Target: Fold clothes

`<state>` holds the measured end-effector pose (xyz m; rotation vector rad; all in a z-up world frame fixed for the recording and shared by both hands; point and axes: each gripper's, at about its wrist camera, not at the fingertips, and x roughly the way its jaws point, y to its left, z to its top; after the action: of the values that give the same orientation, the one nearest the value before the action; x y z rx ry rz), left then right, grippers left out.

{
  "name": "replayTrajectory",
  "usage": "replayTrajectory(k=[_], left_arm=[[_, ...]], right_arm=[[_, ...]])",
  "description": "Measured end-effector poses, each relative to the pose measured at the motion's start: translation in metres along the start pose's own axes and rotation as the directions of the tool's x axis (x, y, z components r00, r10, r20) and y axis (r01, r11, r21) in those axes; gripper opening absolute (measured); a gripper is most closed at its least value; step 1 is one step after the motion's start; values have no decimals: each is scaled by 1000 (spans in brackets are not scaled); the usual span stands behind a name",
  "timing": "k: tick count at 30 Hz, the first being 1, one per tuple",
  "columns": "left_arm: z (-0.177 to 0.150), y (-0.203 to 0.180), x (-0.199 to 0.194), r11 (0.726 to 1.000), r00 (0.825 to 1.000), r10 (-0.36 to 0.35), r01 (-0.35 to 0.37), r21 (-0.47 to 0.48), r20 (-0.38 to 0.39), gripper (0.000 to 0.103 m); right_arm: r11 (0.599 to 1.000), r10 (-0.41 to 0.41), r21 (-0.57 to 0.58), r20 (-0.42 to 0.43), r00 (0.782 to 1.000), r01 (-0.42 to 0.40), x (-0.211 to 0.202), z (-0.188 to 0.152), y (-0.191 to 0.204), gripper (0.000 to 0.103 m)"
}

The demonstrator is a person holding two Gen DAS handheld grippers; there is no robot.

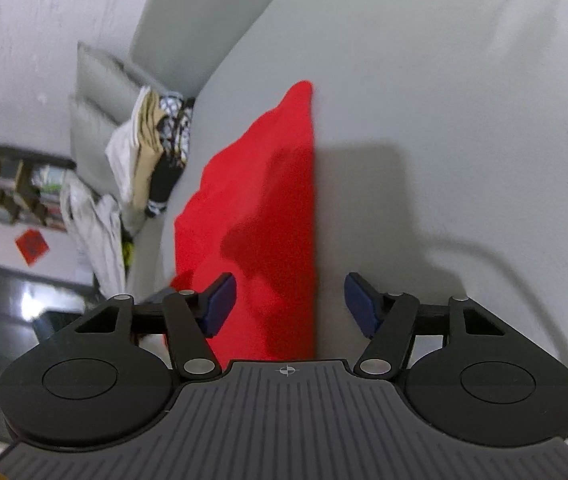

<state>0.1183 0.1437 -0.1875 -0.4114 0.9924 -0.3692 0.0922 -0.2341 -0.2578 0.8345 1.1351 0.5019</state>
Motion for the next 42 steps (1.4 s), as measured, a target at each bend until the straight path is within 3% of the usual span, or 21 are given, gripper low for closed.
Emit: replayTrajectory(k=[5,8,24,36,39,42], left_arm=[[8,-4,19,997,998,-13,17,73,-64,86],[13,0,26,998,997,-36,40,52,-73,87],[18,-4,35,994,995,-38,47,101,-94,91],[19,2,38,991,993,-79,87,98,-85,91],[20,-2,41,991,995,-63,72,112,-82,89],[20,-10,43,989,997,-15,27,146,-82,82]], right_arm=[[996,-55,-69,-45,997,52,15,7,16,69],[994,-67,-89,-59,996,62,21,10,21,71],[994,-44,-106,-69,997,37,30,14,22,71],[990,-8,-139,-71,997,-2,46,21,24,70],[986,-9,-169,-76,997,-4,53,22,28,70],[976,-25,-217,-71,997,9,57,21,32,63]])
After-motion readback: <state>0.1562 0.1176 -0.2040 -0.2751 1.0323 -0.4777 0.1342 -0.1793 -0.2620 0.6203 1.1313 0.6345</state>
